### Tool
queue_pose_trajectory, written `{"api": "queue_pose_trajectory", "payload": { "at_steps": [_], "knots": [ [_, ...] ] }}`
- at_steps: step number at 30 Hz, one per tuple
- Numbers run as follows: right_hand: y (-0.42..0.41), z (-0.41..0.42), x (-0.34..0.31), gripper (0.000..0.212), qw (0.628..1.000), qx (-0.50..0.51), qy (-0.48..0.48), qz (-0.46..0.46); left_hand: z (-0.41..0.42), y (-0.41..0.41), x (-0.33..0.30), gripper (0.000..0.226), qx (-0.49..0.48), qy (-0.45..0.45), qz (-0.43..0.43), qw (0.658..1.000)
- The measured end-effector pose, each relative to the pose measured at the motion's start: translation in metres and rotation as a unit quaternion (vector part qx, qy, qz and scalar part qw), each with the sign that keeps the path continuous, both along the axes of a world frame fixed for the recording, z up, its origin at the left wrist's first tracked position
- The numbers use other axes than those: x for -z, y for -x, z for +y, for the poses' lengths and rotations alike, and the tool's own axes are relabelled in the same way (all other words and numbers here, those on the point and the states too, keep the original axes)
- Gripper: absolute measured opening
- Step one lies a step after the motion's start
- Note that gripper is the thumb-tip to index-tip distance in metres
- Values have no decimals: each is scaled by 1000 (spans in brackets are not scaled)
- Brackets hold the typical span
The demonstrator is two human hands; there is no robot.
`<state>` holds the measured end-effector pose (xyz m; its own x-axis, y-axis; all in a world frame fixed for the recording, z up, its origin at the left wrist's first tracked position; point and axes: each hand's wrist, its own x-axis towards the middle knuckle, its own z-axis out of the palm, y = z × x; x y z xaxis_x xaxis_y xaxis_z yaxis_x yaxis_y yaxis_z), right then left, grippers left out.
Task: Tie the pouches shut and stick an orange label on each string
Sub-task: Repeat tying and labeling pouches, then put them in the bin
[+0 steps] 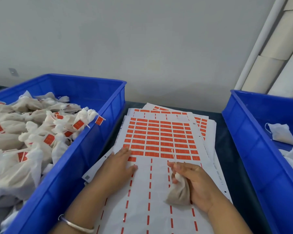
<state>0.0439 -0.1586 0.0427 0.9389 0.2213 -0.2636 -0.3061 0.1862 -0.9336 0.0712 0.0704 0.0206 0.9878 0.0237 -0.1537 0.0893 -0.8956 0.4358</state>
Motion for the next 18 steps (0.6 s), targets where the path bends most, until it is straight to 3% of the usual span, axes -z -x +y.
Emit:
{"api": "queue_pose_trajectory", "payload": {
  "at_steps": [18],
  "knots": [
    [5, 3, 0, 21, 1000, 24, 3, -17, 1, 5, 5, 58, 12, -43, -48, 998]
  ]
}}
